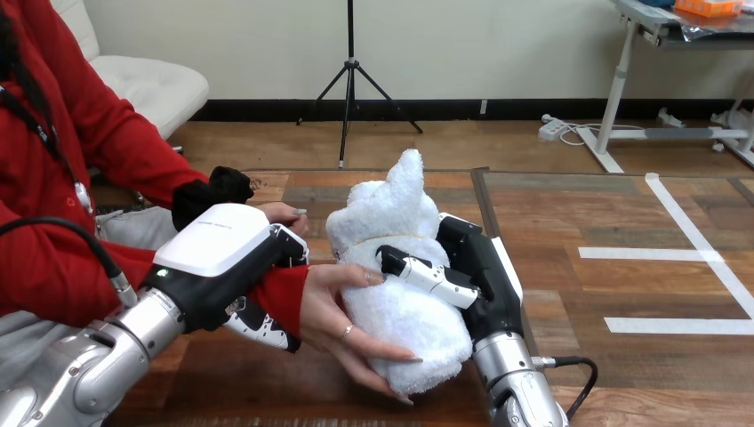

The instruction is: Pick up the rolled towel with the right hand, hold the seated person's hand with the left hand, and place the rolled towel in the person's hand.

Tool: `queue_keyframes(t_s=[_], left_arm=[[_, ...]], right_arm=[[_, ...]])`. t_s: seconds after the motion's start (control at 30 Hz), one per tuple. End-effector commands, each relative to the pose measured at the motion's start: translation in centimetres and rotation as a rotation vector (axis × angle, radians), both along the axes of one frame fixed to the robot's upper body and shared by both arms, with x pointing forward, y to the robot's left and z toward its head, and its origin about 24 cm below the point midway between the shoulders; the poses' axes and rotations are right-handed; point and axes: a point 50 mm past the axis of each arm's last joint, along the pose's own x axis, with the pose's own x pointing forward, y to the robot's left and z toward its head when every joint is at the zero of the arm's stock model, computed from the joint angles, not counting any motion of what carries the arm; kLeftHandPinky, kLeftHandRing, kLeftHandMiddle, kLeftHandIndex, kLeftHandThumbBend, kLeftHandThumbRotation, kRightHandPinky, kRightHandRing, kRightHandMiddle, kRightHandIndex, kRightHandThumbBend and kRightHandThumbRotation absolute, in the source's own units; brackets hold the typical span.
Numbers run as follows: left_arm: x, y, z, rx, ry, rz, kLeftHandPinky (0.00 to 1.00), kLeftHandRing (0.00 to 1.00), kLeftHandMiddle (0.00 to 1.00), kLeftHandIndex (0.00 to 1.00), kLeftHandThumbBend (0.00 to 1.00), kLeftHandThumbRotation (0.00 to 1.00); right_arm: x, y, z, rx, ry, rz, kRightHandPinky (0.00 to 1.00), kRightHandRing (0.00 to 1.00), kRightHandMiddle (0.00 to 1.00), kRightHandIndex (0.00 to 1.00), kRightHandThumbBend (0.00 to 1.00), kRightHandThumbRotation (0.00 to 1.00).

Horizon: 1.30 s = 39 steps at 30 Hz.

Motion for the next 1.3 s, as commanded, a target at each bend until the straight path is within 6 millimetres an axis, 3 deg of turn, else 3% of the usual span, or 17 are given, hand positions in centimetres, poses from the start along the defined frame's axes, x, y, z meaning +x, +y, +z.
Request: queue_keyframes(t_s=[0.0, 0.47, 0.9, 1.27], left_arm=[[0.88, -0.11, 1.88, -0.05, -0.086, 0.011, 0.29, 0.33, 0.38, 0.37, 0.79, 0.04], [0.76, 0.13, 1.82, -0.061, -0.091, 0.019, 0.36, 0.39, 0.43, 0.43, 0.82, 0.09], [0.66, 0.33, 1.71, -0.068, -0.103, 0.027, 0.49, 0.52, 0.56, 0.58, 0.89, 0.18], [0.57, 0.57, 1.52, -0.047, -0.1, 0.04, 0.6, 0.64, 0.7, 0.74, 0.97, 0.26]], right_arm=[[0.06, 6.77, 3.22, 0.172, -0.1, 0.058, 0.14, 0.17, 0.29, 0.34, 0.67, 0.0], [0.19, 6.59, 3.19, 0.197, -0.082, 0.023, 0.24, 0.29, 0.41, 0.46, 0.81, 0.01], [0.3, 6.36, 3.22, 0.157, -0.09, 0.017, 0.41, 0.51, 0.58, 0.58, 0.9, 0.15], [0.47, 5.95, 2.99, 0.164, -0.079, 0.05, 0.61, 0.75, 0.79, 0.78, 0.97, 0.35]])
